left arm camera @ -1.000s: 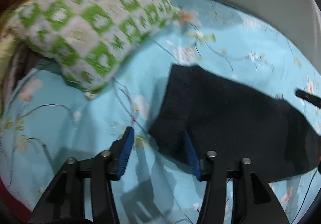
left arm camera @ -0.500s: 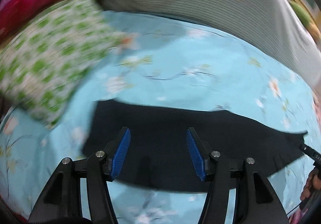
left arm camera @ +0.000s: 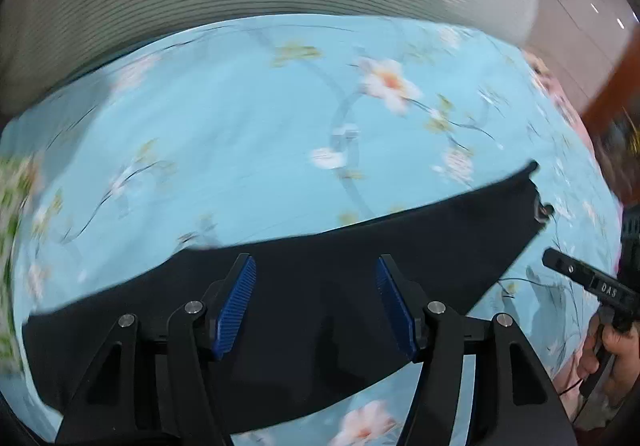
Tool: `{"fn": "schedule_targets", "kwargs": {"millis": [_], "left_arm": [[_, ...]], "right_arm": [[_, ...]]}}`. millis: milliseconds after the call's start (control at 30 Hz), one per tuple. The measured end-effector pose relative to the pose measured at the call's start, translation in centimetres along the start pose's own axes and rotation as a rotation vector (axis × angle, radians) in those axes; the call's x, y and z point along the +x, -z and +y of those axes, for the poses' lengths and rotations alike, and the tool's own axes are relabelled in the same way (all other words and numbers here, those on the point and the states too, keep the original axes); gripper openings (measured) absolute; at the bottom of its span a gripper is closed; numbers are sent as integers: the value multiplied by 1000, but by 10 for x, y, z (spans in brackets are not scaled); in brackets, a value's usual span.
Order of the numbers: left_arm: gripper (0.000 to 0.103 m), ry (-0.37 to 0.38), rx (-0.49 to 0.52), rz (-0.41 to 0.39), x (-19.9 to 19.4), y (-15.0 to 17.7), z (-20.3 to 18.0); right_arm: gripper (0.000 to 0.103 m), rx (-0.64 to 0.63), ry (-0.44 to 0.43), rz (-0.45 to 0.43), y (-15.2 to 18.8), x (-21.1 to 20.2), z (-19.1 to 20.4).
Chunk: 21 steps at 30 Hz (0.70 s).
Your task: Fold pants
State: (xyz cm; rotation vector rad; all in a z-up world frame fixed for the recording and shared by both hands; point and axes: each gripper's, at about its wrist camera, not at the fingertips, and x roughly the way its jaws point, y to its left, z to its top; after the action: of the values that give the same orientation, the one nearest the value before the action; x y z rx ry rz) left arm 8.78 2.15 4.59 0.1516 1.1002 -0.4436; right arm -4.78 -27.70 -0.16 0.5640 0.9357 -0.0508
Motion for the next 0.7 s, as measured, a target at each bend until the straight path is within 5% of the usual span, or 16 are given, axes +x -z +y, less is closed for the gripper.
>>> {"fn": "schedule_targets", "kwargs": {"millis": [400,700], "left_arm": [[65,176,274,142,70,-57,-116],[65,228,427,232,123,-82,-179]], "right_arm": [[52,204,-16,-37,-10,2,-56],[53,285,-63,-61,-15,18,-75]]}}
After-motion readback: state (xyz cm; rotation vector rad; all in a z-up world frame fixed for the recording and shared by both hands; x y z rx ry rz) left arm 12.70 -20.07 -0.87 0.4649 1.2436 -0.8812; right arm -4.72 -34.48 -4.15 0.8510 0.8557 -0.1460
